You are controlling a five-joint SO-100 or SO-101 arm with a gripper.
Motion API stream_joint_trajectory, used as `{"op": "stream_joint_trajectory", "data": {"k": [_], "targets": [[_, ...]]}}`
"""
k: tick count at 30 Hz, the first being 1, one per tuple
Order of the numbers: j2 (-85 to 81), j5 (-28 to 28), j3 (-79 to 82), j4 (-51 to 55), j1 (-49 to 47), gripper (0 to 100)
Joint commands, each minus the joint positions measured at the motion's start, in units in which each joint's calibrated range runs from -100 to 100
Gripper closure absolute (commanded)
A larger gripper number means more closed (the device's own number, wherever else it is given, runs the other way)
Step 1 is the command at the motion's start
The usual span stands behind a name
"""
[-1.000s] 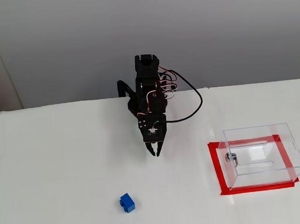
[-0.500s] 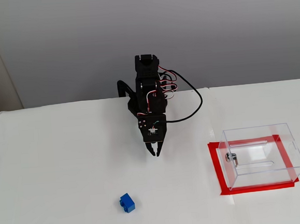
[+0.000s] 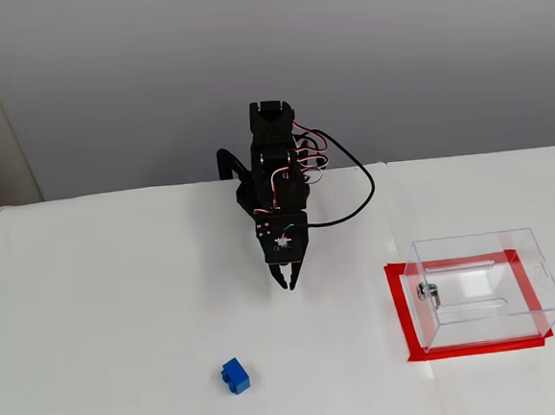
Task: Pick the blue lego brick and place it into the transparent box
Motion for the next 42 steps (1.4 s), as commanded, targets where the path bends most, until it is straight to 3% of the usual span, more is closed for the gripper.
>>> {"op": "stream_joint_trajectory", "data": {"k": [1,29,42], "targets": [[-0.51,0.18,0.68,-0.05,0.30,99],[0.43,0.12,-1.94,0.03,-2.66,99],[19.69,0.12,-18.30,0.03,-3.40,99]]}}
